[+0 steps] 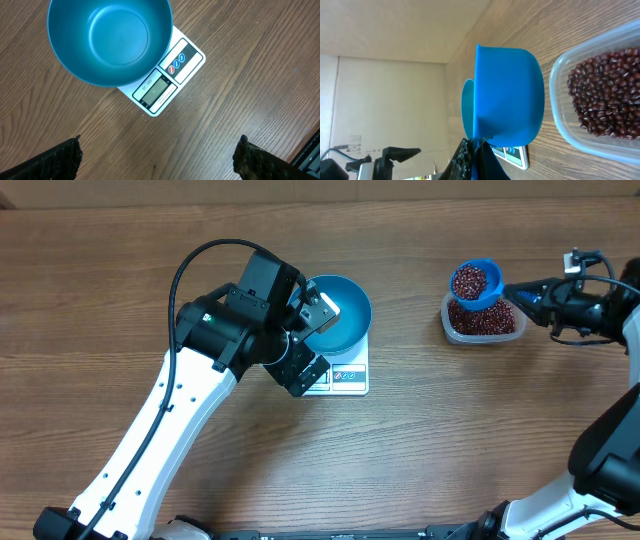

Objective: Scoop item into bowl and weigh 150g on scale
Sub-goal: 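Tilt the scoop upright and lift it full of beans above the tub, then move the left gripper down to the scale's front buttons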

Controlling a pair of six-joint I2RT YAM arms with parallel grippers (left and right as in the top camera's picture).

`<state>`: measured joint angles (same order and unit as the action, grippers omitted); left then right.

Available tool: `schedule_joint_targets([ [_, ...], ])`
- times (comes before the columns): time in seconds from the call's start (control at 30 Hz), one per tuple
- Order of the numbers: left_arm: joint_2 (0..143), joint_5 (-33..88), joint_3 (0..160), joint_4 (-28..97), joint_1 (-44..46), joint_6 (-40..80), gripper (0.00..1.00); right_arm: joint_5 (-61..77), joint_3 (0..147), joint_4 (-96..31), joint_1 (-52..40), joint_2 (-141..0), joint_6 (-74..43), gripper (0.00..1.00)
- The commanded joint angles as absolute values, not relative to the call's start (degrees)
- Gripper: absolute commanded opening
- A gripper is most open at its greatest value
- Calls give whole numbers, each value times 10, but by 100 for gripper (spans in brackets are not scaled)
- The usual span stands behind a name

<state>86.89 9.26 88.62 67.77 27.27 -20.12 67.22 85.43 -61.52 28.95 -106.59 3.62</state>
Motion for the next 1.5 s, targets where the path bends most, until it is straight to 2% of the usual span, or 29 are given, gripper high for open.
schedule_joint_targets([
  [0.0, 869, 101, 885, 679, 270, -212, 99, 708, 851, -616, 306, -1069, 50, 4],
  [0.6, 869, 107, 885, 655, 270, -192, 100, 690, 851, -626, 310, -1069, 50, 4],
  [0.7, 869, 138, 885, 656, 270, -193, 100, 691, 851, -627, 310, -1069, 50, 4],
  [0.73, 869, 145, 885, 656, 270, -193, 95, 691, 851, -627, 310, -1069, 50, 4],
  [0.77, 869, 151, 885, 656, 270, -193, 86, 691, 851, -627, 310, -1069, 50, 4],
  [0.8, 869, 151, 885, 656, 270, -192, 70, 691, 851, -627, 310, -1069, 50, 4],
  [0.83, 869, 151, 885, 656, 270, -192, 49, 690, 851, -627, 310, -1069, 50, 4],
  [0.87, 869, 151, 885, 657, 270, -192, 36, 690, 851, -627, 310, -1069, 50, 4],
  [0.9, 869, 151, 884, 659, 270, -192, 9, 685, 851, -628, 310, -1069, 50, 4],
  [0.93, 869, 150, 884, 660, 270, -190, 4, 682, 851, -628, 310, -1069, 50, 4],
  [1.23, 869, 150, 865, 652, 270, -194, 4, 675, 851, -632, 310, -1069, 50, 4],
  [1.47, 869, 147, 782, 592, 275, -198, 4, 675, 851, -632, 310, -1069, 50, 4],
])
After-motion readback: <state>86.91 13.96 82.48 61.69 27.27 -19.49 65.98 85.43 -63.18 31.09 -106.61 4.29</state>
